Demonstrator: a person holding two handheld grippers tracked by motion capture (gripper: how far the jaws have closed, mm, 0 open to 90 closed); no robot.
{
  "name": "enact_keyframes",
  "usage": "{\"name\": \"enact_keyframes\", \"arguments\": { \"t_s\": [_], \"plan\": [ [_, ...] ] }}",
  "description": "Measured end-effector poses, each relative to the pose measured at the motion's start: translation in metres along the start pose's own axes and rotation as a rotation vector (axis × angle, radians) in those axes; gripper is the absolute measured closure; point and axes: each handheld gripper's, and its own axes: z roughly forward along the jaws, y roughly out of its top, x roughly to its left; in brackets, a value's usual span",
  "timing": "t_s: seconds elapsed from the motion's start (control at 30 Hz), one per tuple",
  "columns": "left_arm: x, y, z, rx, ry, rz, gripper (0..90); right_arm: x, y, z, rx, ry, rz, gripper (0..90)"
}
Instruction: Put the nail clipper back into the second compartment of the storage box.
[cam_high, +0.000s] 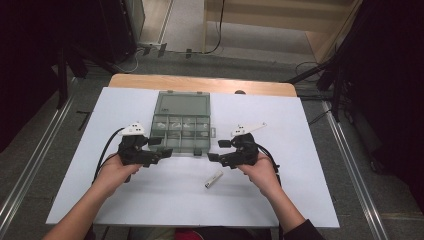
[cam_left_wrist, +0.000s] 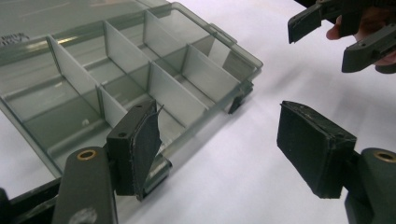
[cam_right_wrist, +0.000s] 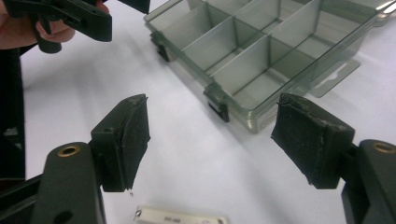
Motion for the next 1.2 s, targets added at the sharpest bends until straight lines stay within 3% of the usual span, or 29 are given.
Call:
{"name": "enact_keyframes", "arguments": {
  "t_s": [0.2,0.6,0.73,1.2],
  "plan": [
    [-0.001,-0.011,-0.005,0.005,0.002,-0.013,29.3,0.003,-0.007,-0.004,0.02,0.006,-0.023,27.4],
    [-0.009,-0.028,-0.014,0.013,0.008,0.009,29.3,0.003,-0.023,-0.017,0.049,0.023,-0.037,27.3],
    [-0.009,-0.036,-0.018,0.021,0.001,-0.016,29.4,0.005,-0.026,-0.019,0.071,0.028,-0.054,27.3],
    [-0.014,-0.051,-0.028,0.037,0.025,-0.007,29.4,0.013,-0.027,-0.008,0.154,0.051,-0.12,27.1]
  ]
}}
